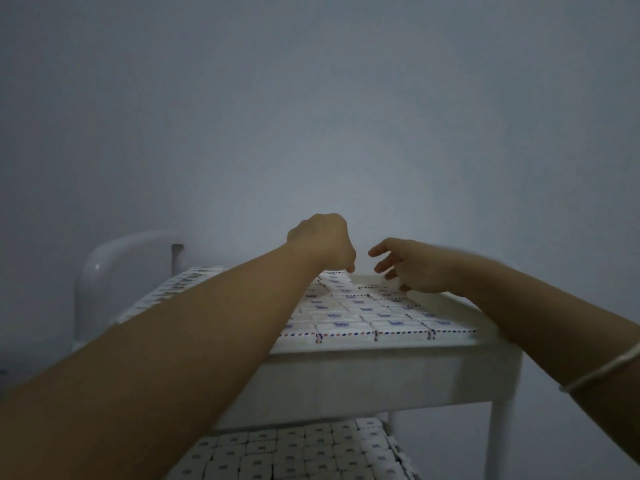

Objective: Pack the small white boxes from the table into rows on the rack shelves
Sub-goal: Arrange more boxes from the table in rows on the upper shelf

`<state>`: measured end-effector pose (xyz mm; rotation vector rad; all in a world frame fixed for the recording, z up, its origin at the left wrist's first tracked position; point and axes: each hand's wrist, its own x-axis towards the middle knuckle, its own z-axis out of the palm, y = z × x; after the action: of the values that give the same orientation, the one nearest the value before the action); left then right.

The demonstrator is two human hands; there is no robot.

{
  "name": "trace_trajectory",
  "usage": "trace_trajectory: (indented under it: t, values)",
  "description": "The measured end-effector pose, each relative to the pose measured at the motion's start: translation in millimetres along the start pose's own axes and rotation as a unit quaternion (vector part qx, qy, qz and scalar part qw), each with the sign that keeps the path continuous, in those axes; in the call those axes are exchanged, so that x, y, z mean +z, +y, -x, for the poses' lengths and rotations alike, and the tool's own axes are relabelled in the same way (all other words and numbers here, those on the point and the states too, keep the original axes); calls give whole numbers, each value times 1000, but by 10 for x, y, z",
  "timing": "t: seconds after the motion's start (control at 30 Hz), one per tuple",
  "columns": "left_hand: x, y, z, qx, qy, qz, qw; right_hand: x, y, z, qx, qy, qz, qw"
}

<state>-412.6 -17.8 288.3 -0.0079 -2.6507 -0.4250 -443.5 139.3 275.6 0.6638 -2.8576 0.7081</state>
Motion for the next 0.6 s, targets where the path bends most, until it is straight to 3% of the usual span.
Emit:
trace_trajectory:
  t: [0.13, 0.3, 0.47, 0.6]
  values:
    - [-171, 98, 229, 6, 86, 67, 994, -53, -127, 357, -78, 79, 33, 993]
    - [-535, 15, 1045, 57, 89, 202, 974, 131, -622, 1118, -242, 156, -18, 958]
    - [-745, -598, 2247, 28, 1, 299, 954, 709, -1230, 1848, -376, 32, -109, 920]
    - [-545, -1465, 3282, -111, 3, 284, 952, 1549, -1589, 2145, -421, -68, -92, 900]
